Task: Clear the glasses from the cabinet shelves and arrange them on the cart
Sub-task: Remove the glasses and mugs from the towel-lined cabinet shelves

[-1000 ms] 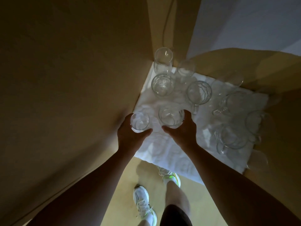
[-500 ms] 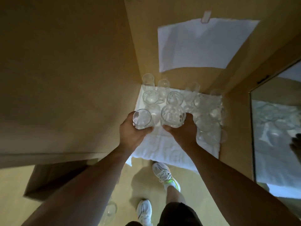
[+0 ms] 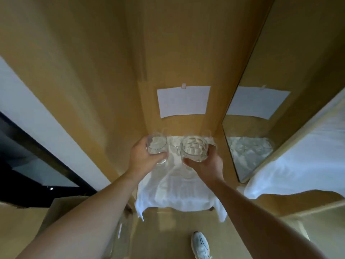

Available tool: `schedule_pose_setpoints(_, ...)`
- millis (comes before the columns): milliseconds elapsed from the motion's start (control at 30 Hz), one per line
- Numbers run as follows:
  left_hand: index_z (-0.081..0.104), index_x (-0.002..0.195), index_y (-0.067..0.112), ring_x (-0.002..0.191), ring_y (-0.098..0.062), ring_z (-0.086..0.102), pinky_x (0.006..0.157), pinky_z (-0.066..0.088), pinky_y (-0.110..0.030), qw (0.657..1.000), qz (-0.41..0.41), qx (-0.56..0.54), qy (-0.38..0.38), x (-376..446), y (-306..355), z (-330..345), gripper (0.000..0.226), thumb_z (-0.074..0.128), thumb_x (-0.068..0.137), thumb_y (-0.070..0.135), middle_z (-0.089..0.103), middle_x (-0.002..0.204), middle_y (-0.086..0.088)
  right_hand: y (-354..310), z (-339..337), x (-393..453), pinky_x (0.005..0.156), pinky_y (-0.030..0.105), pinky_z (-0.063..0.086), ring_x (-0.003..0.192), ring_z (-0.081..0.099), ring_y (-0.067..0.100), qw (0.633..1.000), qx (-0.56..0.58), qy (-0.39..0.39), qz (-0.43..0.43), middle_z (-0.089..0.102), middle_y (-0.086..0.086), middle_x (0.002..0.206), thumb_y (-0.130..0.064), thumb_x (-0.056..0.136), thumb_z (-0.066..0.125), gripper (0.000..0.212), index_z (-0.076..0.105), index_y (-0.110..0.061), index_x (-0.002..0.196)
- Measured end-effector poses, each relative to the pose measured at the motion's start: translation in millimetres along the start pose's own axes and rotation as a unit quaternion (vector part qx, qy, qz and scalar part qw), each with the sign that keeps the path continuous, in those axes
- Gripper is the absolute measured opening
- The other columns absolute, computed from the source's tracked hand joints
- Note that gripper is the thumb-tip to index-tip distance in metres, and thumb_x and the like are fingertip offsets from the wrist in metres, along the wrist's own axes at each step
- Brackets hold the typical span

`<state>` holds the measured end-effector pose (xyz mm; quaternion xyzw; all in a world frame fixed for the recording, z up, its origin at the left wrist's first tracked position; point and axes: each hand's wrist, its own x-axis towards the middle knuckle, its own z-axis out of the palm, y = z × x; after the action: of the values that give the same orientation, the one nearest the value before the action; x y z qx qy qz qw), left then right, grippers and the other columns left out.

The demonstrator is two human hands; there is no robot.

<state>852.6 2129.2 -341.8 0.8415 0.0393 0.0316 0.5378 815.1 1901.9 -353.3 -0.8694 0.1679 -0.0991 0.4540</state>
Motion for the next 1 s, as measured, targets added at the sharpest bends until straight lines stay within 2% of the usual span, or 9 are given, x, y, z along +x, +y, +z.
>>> schedule_pose_setpoints(67,0.064,0.112,0.029,0.098,-0.012,0.067,0.089,0.057,-0.040,1.000,0.010,-0.001,0.005,-13,17,-3,0.070,0.094,0.050,0.042,0.069,0.105,0.010,-8,-20,-15,0.082,0.035,0.056,0.101,0.066,0.019,1.000,0.003,0.005,-0.011,0.069,-0.004,0.111,-0.054,0.054,0.093,0.088,0.054,-0.021,0.125)
schedule_pose_setpoints(133,0.063,0.107,0.029,0.096,-0.013,0.066,0.087,0.056,-0.039,1.000,0.016,0.002,0.010,-26,33,-3,0.068,0.093,0.049,0.047,0.068,0.101,0.009,-14,-39,-28,0.084,0.037,0.056,0.099,0.066,0.018,1.000,-0.007,0.007,-0.018,0.068,-0.008,0.107,-0.060,0.053,0.090,0.085,0.054,-0.023,0.121)
schedule_pose_setpoints(333,0.061,0.092,0.030,0.079,-0.006,0.058,0.069,0.047,-0.025,0.998,0.054,-0.032,0.019,-79,82,17,0.064,0.085,0.041,0.059,0.060,0.085,0.013,-14,-102,-69,0.070,0.018,0.048,0.092,0.063,0.008,0.999,0.029,0.002,-0.026,0.064,-0.018,0.098,-0.068,0.045,0.083,0.080,0.052,-0.034,0.111)
schedule_pose_setpoints(433,0.060,0.092,0.031,0.085,-0.009,0.060,0.071,0.049,-0.027,0.997,0.061,-0.049,0.025,-112,107,35,0.066,0.086,0.040,0.061,0.063,0.091,0.010,-3,-143,-92,0.074,0.025,0.053,0.091,0.063,0.008,0.999,0.023,0.007,-0.040,0.065,-0.016,0.098,-0.070,0.045,0.082,0.078,0.052,-0.034,0.106)
schedule_pose_setpoints(600,0.058,0.092,0.037,0.092,-0.006,0.061,0.071,0.046,-0.026,0.995,0.065,-0.071,0.026,-189,150,82,0.066,0.084,0.039,0.067,0.062,0.096,0.014,30,-229,-138,0.077,0.024,0.053,0.097,0.063,0.005,0.998,0.043,0.027,-0.048,0.065,-0.020,0.100,-0.066,0.045,0.084,0.078,0.051,-0.039,0.110)
schedule_pose_setpoints(767,0.059,0.099,0.048,0.095,0.001,0.060,0.073,0.048,-0.023,0.990,0.107,-0.085,-0.020,-255,201,138,0.056,0.088,0.053,0.058,0.065,0.099,0.022,63,-322,-176,0.093,0.036,0.053,0.111,0.055,0.013,0.998,-0.008,0.054,-0.043,0.062,-0.014,0.111,-0.071,0.045,0.079,0.095,0.051,-0.031,0.126)
schedule_pose_setpoints(867,0.060,0.104,0.040,0.088,0.004,0.066,0.064,0.050,-0.016,0.984,0.135,-0.108,-0.050,-283,236,167,0.054,0.091,0.061,0.046,0.069,0.093,0.023,78,-370,-192,0.097,0.042,0.053,0.114,0.057,0.017,0.996,0.003,0.082,-0.035,0.063,-0.011,0.115,-0.070,0.047,0.081,0.095,0.051,-0.028,0.128)
schedule_pose_setpoints(900,0.060,0.103,0.038,0.088,0.003,0.067,0.065,0.052,-0.016,0.981,0.148,-0.114,-0.060,-290,247,176,0.052,0.092,0.062,0.042,0.070,0.092,0.022,82,-385,-196,0.096,0.042,0.053,0.113,0.058,0.017,0.995,0.010,0.093,-0.029,0.063,-0.012,0.114,-0.069,0.046,0.082,0.094,0.052,-0.029,0.126)
schedule_pose_setpoints(1000,0.059,0.116,0.027,0.104,-0.014,0.066,0.086,0.056,-0.035,0.978,0.158,-0.107,-0.089,-306,271,200,0.063,0.092,0.064,0.043,0.070,0.111,0.007,92,-421,-203,0.094,0.039,0.054,0.112,0.059,0.016,0.992,0.024,0.121,-0.019,0.063,-0.014,0.111,-0.071,0.043,0.081,0.094,0.051,-0.033,0.124)
